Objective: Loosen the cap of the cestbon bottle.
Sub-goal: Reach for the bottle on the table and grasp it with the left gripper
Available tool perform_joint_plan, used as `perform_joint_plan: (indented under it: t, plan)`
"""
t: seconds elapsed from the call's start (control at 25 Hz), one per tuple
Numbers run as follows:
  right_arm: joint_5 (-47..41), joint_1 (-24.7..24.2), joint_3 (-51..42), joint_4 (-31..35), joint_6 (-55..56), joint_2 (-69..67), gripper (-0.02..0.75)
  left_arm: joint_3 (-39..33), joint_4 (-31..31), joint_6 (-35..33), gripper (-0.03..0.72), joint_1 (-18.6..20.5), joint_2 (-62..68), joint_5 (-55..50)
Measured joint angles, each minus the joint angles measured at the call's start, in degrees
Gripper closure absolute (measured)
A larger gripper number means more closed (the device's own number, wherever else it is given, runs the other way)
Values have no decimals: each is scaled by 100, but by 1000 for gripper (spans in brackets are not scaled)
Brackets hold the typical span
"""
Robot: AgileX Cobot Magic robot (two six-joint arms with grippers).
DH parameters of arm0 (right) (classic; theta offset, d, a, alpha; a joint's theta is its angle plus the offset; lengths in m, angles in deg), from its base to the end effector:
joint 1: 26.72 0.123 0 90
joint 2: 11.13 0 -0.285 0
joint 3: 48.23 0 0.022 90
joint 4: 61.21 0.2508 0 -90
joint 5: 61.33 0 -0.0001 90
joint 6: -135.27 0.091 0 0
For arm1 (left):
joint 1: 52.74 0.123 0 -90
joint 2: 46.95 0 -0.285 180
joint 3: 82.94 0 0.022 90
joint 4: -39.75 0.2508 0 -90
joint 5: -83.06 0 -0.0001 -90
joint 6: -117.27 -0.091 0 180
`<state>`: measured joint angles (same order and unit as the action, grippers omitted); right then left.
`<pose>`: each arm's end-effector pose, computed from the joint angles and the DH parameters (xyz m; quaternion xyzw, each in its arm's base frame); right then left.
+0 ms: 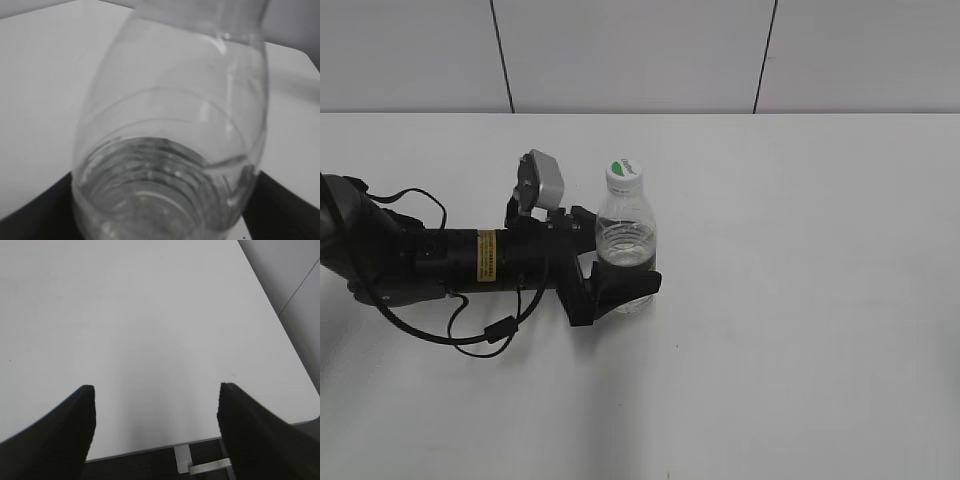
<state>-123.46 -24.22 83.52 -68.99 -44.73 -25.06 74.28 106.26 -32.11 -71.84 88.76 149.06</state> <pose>0.0102 -0.0105 0.2774 -0.0193 0.8820 -0.0577 0.4674 0.3161 -0.1901 0.0744 0.4444 0.6519 -0.4315 0.4375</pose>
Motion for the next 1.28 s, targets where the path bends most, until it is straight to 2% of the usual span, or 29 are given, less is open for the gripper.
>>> perform_joint_plan:
  t: [0.28, 0.64, 0.88, 1.12, 1.28]
  plan:
    - [-124, 0, 520, -5, 0, -556, 154, 0, -23, 0, 237, 0, 0, -5]
    - [-708, 0, 1879, 191, 593, -2608, 154, 0, -23, 0, 251, 0, 0, -9]
    - [-750, 0, 2770, 778, 825, -3989, 154, 0, -23, 0, 251, 0, 0, -9]
    - [-746, 0, 3575, 1757, 848, -5499, 154, 0, -6, 0, 251, -4, 0, 4]
    - [-746, 70, 3944, 2086, 848, -6205, 154, 0, 8, 0, 257, -4, 0, 4]
